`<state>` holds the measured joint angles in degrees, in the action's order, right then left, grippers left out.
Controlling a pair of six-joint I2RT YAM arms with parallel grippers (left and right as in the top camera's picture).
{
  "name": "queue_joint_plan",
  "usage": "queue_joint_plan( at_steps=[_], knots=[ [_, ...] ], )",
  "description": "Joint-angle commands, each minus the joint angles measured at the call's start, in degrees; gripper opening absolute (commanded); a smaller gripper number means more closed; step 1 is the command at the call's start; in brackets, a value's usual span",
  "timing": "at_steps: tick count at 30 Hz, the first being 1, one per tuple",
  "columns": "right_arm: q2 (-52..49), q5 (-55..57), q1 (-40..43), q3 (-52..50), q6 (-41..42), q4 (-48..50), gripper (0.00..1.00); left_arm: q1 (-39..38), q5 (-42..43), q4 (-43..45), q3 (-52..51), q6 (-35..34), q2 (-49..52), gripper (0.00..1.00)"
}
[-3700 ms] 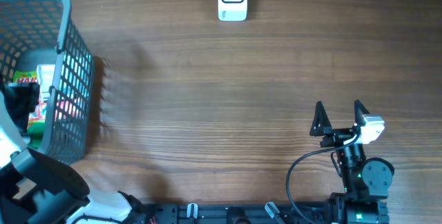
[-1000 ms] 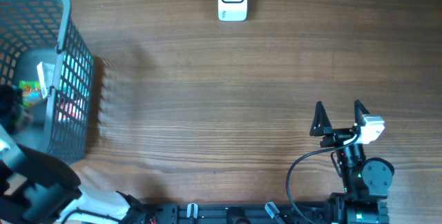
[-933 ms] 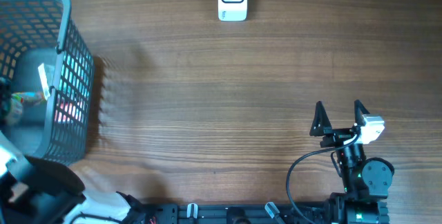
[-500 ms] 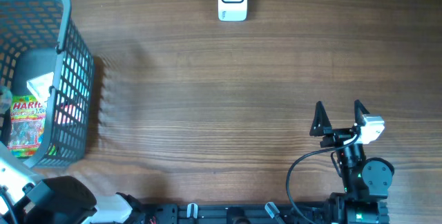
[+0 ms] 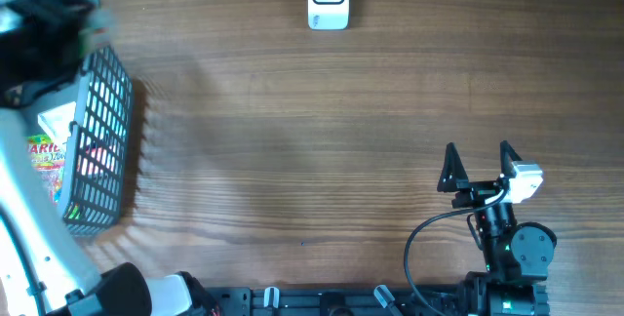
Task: Scan the item barcode
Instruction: 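Carry the jar to the scanner and set it on the table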
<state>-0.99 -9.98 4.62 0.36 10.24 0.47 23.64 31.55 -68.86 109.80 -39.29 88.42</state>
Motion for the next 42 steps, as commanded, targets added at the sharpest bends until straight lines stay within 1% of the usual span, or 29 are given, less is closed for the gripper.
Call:
queue_joint_plan(
  at_steps=[1, 4, 5, 8, 13, 16, 19, 23, 25, 31, 32, 36, 37, 38, 39, 42],
  knots=[
    [0.20, 0.98, -0.28, -0.07, 0.42, 0.24, 1.00, -14.36, -1.20, 0.76, 1.64, 1.62, -0.17, 0.59],
    [0.20, 0.98, -0.28, -0.07, 0.42, 0.24, 1.00, -24.44, -8.83, 0.70, 1.62, 1.60, 1.60, 0.59],
    [0.20, 0.98, -0.28, -0.07, 0.39, 0.24, 1.00, -28.89, -11.54, 0.59, 1.57, 1.60, 2.75, 0.59],
    [0.20, 0.98, -0.28, -0.07, 0.39, 0.24, 1.00, -37.86, -18.08, 0.46, 1.53, 1.57, 6.45, 0.59],
    [0.20, 0.98, -0.28, -0.07, 0.44, 0.24, 1.00, -49.13, -25.68, 0.35, 1.53, 1.53, 16.83, 0.59],
    [0.20, 0.98, -0.28, -0.07, 0.42, 0.24, 0.99, -52.46, -27.63, 0.59, 1.53, 1.62, 23.58, 0.60],
    [0.20, 0.98, -0.28, -0.07, 0.42, 0.24, 1.00, -55.10, -27.80, 1.81, 1.53, 1.25, 31.93, 0.60],
    [0.20, 0.98, -0.28, -0.07, 0.42, 0.24, 1.00, -57.46, -27.82, 3.93, 1.53, -5.42, 40.37, 0.59],
    [0.20, 0.98, -0.28, -0.07, 0.42, 0.24, 1.00, -58.73, -28.33, 5.20, 1.53, -7.72, 43.06, 0.59],
    [0.20, 0.98, -0.28, -0.07, 0.42, 0.24, 1.00, -64.19, -33.92, 6.29, 1.53, -7.91, 46.29, 0.60],
    [0.20, 0.98, -0.28, -0.07, 0.42, 0.24, 1.00, -65.75, -35.82, 6.32, 1.53, -7.91, 46.29, 0.61],
    [0.20, 0.98, -0.28, -0.07, 0.42, 0.24, 1.00, -68.98, -40.63, 5.33, 1.55, -7.85, 46.05, 0.72],
    [0.20, 0.98, -0.28, -0.07, 0.39, 0.24, 1.00, -69.51, -42.05, 4.04, 1.55, -7.63, 45.48, 0.93],
    [0.20, 0.98, -0.28, -0.07, 0.42, 0.24, 1.00, -69.66, -43.52, 2.91, 1.55, -7.63, 44.81, 0.98],
    [0.20, 0.98, -0.28, -0.07, 0.42, 0.24, 1.00, -69.72, -45.07, 1.81, 1.64, -7.58, 43.69, 1.00],
    [0.20, 0.98, -0.28, -0.07, 0.42, 0.24, 1.00, -69.48, -46.47, 1.05, 1.66, -5.84, 38.82, 1.00]
  ],
)
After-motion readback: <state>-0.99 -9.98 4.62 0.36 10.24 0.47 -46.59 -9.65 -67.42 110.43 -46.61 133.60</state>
